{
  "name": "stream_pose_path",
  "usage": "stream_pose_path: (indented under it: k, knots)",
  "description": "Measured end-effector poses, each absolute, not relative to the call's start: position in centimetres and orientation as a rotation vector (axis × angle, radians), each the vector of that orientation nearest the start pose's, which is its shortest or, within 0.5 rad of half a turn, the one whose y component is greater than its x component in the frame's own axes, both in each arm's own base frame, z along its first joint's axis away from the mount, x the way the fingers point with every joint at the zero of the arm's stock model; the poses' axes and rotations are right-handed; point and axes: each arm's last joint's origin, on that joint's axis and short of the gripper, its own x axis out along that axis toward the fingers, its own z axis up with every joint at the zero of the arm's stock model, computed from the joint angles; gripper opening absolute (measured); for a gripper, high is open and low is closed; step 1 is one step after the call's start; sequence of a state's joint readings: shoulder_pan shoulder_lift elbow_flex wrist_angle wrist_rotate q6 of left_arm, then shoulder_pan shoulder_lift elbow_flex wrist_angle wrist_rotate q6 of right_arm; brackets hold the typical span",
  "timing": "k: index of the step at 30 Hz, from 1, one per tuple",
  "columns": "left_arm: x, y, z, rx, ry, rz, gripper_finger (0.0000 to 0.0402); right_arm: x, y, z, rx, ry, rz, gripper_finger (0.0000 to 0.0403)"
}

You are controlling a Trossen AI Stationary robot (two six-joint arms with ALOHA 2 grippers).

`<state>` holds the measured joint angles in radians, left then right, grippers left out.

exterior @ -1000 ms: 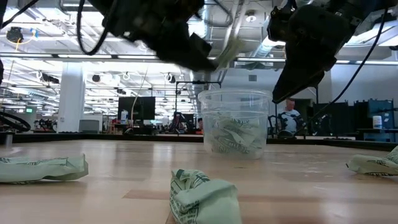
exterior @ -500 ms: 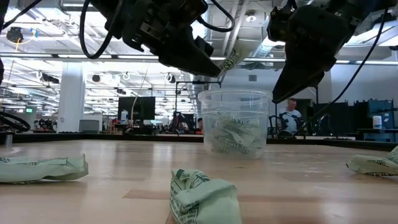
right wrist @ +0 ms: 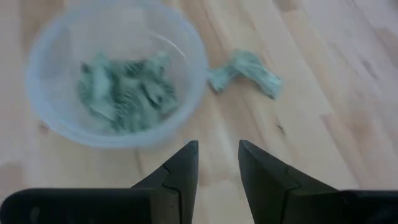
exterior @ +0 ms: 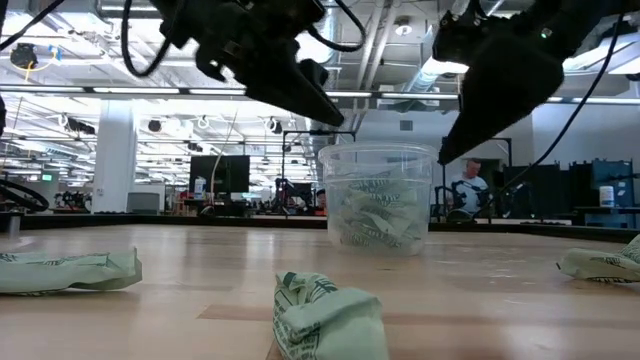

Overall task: Pick and place Stevia / Truvia into bins
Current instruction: Put the stevia packet into the transparent container

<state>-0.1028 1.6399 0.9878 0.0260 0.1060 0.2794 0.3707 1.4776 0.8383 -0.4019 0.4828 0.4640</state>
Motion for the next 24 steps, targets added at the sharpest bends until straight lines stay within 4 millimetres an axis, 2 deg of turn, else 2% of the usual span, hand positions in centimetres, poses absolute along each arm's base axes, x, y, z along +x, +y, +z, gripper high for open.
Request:
stream_pose_path:
  k: [4, 12, 18, 24]
  knots:
    - [32.7, -3.6, 22.1, 0.264, 0.687, -0.282, 0.0125, 25.4, 7.8, 18.6, -0.022, 0.915, -0.358, 0.0107]
    - [29.5, -3.3, 22.8, 0.18, 0.907, -0.266, 0.0121, 23.3, 4.0, 15.6, 0.073, 0.818, -0.433, 0.0107]
    - [28.4, -3.4, 22.0, 0.11, 1.039, -0.269, 0.0121, 24.0, 1.4, 15.1, 0.173, 0.748, -0.385, 0.0107]
    - [27.9, -3.7, 21.1, 0.088, 1.068, -0.27, 0.0121, 25.3, -0.5, 13.6, 0.098, 0.766, -0.373, 0.0114]
